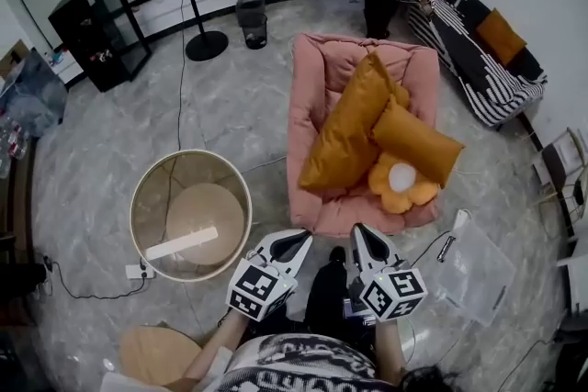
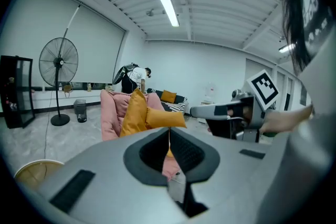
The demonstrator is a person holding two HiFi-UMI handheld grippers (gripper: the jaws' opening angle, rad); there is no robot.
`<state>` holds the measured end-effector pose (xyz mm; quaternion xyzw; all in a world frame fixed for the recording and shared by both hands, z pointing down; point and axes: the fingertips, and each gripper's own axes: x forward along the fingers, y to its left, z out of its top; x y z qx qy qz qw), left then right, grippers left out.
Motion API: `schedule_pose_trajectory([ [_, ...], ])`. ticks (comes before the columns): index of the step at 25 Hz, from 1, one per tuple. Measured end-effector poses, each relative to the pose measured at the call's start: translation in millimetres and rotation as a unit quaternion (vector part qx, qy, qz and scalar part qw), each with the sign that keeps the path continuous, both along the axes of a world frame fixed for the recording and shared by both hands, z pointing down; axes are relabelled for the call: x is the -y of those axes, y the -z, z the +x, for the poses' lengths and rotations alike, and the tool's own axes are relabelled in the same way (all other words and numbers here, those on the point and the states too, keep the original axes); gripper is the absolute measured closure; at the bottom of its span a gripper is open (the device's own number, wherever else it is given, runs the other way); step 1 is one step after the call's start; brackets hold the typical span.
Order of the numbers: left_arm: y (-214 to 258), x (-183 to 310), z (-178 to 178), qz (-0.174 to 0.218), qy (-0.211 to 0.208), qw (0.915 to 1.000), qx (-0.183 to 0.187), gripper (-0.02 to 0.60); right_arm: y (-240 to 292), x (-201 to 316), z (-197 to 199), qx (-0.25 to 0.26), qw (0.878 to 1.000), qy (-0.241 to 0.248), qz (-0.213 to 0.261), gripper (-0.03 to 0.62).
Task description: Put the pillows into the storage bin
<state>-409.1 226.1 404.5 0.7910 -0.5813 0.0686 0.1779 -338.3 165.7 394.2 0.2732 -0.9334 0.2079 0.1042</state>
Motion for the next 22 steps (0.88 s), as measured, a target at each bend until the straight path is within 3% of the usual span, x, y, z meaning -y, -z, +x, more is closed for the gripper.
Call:
schedule_pose_trajectory([
  [5,2,86,5,-0.008,0.034,0.9994,-0.002,0.569,3,105,18,-0.008,1.0,0.012,0.004,0.594],
  [9,3,152,11,-0.014,0.053,0.9985,0.001,0.569,-12,192,52,-0.02,1.0,-0.006,-0.009,0.594],
  [14,-9,219,19,-0.031,0.066,0.9974,0.0,0.569,-50,301,107,-0.058,0.996,-0.063,-0.012,0.594],
  [20,-18,273,33,-0.051,0.042,0.9977,0.013,0.569,-103,415,186,-0.082,0.982,-0.165,-0.05,0.592],
  [21,-20,280,36,-0.054,0.039,0.9976,0.015,0.569,-113,432,199,-0.085,0.978,-0.183,-0.057,0.568],
  [22,-22,286,37,-0.057,0.036,0.9975,0.018,0.569,-123,448,211,-0.088,0.974,-0.199,-0.063,0.498],
])
